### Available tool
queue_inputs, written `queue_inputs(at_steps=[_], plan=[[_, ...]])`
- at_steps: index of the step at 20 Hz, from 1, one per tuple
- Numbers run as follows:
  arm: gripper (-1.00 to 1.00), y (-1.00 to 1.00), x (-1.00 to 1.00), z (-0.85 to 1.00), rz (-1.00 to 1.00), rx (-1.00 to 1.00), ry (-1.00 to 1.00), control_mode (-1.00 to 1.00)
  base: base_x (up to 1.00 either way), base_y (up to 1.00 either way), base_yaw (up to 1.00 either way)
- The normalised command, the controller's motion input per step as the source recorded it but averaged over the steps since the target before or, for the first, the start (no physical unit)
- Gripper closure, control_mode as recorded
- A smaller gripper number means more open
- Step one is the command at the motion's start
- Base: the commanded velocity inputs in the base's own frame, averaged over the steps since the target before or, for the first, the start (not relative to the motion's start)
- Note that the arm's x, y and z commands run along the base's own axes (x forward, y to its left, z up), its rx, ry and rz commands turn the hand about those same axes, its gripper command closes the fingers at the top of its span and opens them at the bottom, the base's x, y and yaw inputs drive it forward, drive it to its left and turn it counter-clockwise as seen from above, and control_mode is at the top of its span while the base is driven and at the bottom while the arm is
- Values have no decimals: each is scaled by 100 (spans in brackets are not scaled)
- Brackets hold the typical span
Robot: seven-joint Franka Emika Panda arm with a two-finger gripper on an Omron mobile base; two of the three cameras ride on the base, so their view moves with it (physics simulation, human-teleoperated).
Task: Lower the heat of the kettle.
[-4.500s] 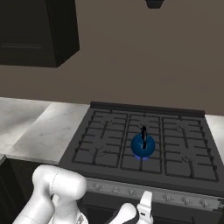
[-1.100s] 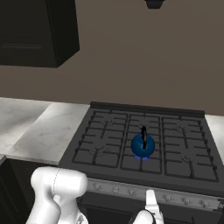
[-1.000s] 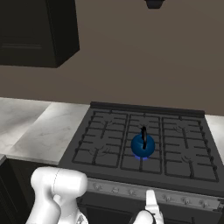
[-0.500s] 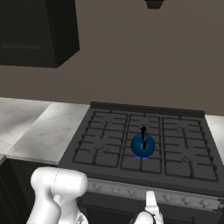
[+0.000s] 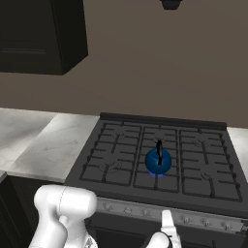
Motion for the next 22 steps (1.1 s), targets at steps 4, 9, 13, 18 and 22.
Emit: queue_inputs(at_steps=[4, 9, 13, 18, 22], plan=[[100, 0, 0, 0, 0, 15, 8, -100, 0, 0, 0], [100, 0, 0, 0, 0, 18, 3, -100, 0, 0, 0], [100, -1, 0, -1, 0, 17, 5, -100, 0, 0, 0], [100, 0, 0, 0, 0, 30, 5, -100, 0, 0, 0], [100, 0, 0, 0, 0, 32, 1, -100, 0, 0, 0]])
